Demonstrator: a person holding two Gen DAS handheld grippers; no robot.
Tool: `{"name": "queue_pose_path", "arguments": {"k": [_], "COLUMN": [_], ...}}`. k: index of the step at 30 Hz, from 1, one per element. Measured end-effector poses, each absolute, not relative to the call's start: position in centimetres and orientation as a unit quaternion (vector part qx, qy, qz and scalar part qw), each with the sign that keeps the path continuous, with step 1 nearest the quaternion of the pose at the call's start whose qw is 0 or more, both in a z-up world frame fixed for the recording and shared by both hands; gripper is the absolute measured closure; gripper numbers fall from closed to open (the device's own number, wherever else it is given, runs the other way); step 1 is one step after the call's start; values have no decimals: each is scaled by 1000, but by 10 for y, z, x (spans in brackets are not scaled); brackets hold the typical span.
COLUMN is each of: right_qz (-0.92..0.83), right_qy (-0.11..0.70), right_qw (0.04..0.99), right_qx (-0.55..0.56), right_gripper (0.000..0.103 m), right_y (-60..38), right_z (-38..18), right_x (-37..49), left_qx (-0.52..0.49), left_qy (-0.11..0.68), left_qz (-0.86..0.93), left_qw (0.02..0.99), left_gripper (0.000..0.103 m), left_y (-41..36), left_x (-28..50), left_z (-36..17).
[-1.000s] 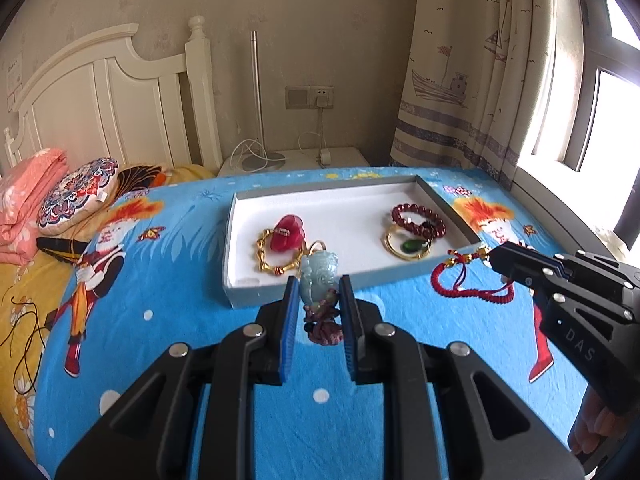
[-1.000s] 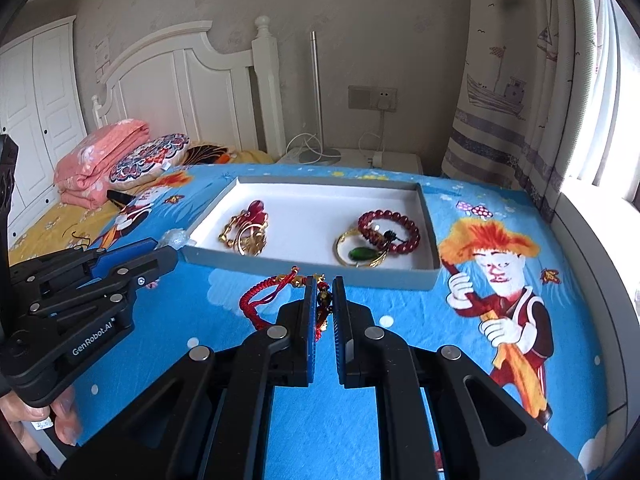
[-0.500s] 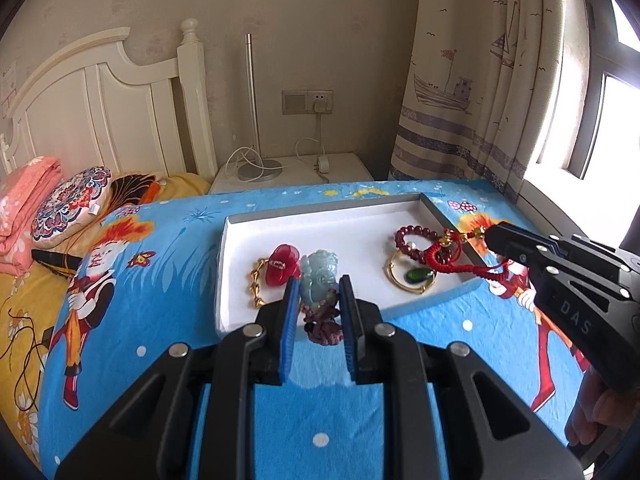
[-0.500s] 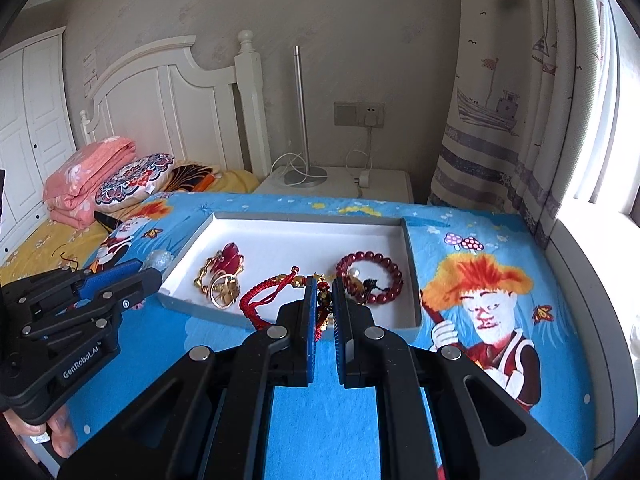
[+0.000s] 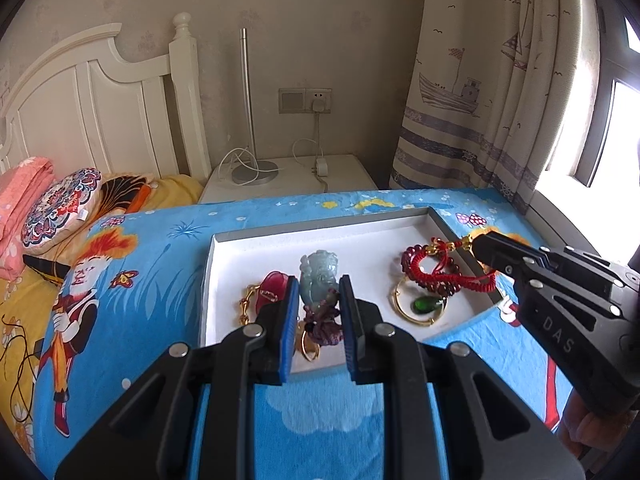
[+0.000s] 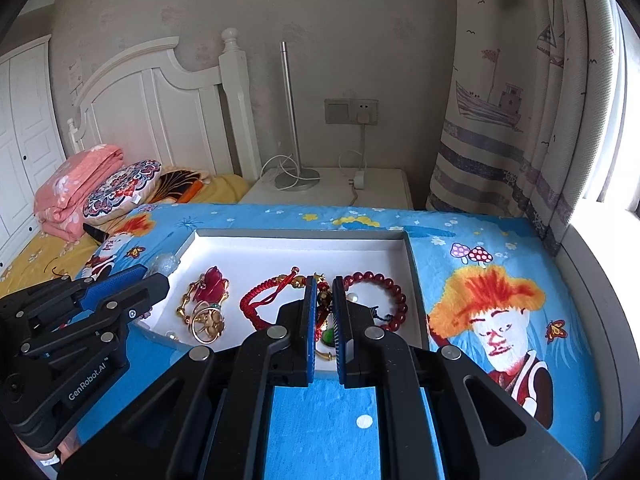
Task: Organize jewelry
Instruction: 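Carry the jade carving and red cord bracelet over the white tray, then lower both items into the tray and open both tools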
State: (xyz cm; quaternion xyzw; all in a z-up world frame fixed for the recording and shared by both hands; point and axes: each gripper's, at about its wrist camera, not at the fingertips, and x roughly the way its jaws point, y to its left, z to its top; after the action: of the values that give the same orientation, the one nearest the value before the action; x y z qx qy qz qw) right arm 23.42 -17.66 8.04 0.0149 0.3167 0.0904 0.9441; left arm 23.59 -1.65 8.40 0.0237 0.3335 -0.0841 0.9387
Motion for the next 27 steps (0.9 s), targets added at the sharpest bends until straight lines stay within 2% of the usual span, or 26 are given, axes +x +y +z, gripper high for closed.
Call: {"name": "queue_pose_path", "arguments": {"k": [27], "right_qz": [64], "right_qy": [361], "right_qw": [930], "right_qx": [22], "right_gripper": [93], "right_y": [-172], "right_z": [32], "right_x": [306], "left_qx": [-2], "left_qy": [374], "left_qz": [-84], "left_qw": [924], "left_gripper": [83], "left_y": [-14], "left_x": [317], "left_z": [39]}}
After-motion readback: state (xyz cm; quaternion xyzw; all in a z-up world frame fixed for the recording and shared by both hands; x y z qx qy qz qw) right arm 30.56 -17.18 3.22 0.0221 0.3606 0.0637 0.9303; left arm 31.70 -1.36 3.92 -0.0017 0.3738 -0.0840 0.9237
